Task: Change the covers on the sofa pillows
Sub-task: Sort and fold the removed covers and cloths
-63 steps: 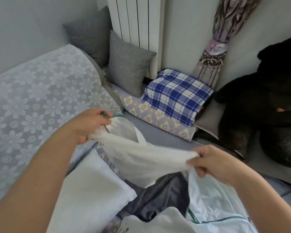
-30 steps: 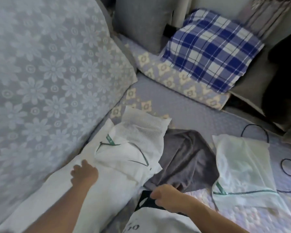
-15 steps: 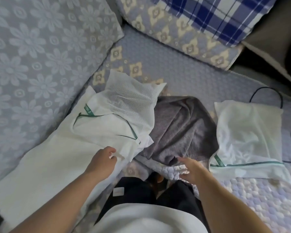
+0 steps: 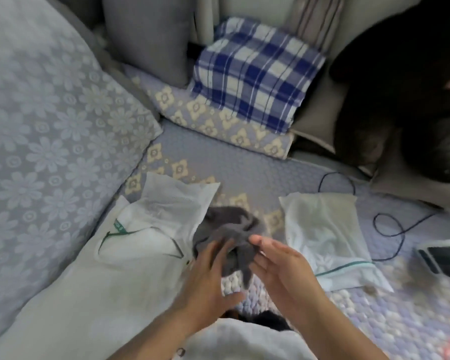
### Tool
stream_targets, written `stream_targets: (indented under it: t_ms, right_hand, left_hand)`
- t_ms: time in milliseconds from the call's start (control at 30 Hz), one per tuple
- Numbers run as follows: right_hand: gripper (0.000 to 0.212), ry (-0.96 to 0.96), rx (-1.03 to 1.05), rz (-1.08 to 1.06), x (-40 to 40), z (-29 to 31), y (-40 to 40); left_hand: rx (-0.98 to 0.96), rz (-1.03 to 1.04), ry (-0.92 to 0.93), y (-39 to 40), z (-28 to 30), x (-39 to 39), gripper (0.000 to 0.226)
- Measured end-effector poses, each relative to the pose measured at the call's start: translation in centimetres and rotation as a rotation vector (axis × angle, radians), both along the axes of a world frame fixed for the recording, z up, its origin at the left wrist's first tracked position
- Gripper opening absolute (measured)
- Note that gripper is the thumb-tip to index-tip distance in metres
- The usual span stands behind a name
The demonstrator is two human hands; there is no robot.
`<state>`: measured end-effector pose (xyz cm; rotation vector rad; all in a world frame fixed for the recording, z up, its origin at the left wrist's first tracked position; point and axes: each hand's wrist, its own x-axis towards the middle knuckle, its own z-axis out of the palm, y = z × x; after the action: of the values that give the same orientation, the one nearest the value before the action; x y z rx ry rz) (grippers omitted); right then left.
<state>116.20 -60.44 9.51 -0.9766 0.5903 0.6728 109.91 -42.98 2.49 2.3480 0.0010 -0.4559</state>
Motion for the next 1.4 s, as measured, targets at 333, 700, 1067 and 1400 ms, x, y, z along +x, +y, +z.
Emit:
stream_targets:
  t_ms: [333, 700, 1067, 1400]
  right_hand:
    - [0.093, -0.989, -0.794, 0.516, 4.7, 12.6, -6.7]
    - [0.043, -0.968, -1.024, 0.38, 9.3, 11.7, -12.7]
    - [0.014, -1.133, -0.706, 0.478, 12.4, 20.0, -14.5]
    - [0.019, -0.805, -0.397, 0.227, 12.1, 17.9, -14.7]
  left_hand:
    - [-0.445, 0.555, -0.252, -2.4, 19.8, 9.1, 0.019]
    - [-0.628, 0.489, -0.124, -0.5, 26.7, 7.2, 0.023]
    - [-0.846, 0.649, 0.083, 0.7, 25.1, 6.7, 0.033]
    - [-0.981, 0.907, -0.273, -0.5, 20.7, 7.3, 0.021]
